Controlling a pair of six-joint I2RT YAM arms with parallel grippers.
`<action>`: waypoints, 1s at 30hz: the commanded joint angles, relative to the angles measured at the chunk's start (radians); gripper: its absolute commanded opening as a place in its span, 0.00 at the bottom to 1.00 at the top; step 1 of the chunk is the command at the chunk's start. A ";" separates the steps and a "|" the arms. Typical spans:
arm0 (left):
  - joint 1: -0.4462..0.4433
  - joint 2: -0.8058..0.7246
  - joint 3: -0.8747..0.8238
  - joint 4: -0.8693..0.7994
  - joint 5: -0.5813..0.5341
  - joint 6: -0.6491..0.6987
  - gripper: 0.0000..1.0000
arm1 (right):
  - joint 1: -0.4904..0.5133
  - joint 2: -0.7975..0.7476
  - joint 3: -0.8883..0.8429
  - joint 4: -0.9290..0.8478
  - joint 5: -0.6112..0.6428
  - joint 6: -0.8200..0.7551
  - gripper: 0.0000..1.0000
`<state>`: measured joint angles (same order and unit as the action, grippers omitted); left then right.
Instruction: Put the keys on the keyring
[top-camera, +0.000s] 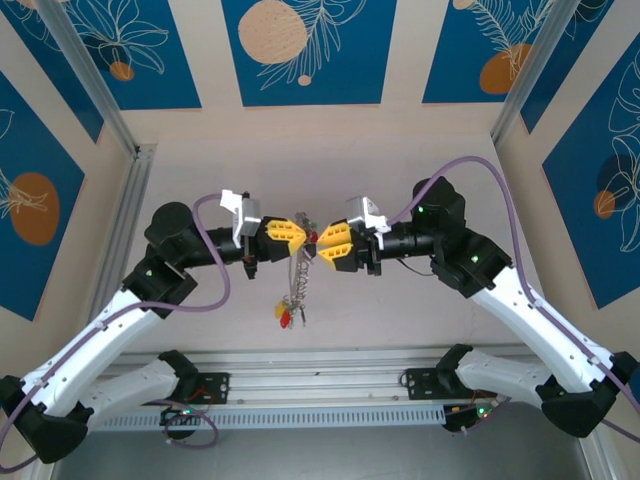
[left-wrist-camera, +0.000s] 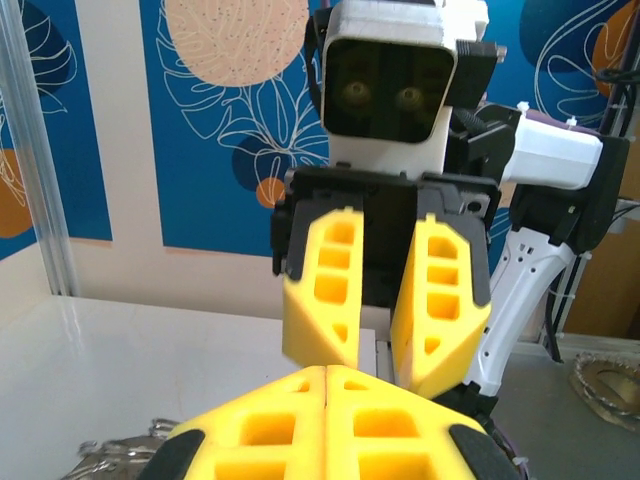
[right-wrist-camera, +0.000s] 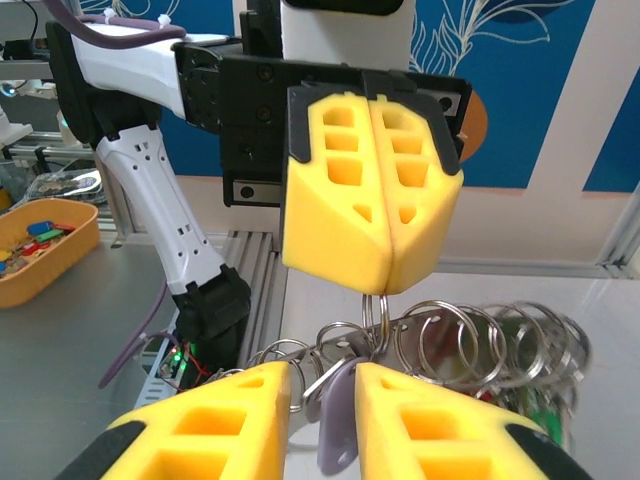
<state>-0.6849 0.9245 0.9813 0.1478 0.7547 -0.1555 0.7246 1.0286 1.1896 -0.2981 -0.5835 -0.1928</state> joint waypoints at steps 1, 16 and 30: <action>-0.002 -0.011 -0.002 0.156 0.035 -0.059 0.00 | 0.008 0.006 0.043 0.023 -0.025 0.005 0.24; -0.002 0.012 -0.046 0.314 0.058 -0.169 0.00 | 0.012 0.023 0.060 0.045 -0.031 -0.001 0.20; -0.002 0.016 -0.061 0.353 0.066 -0.191 0.00 | 0.012 0.023 0.058 0.042 -0.001 -0.001 0.25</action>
<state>-0.6849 0.9466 0.9161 0.4129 0.7929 -0.3355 0.7273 1.0576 1.2285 -0.2623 -0.5949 -0.1932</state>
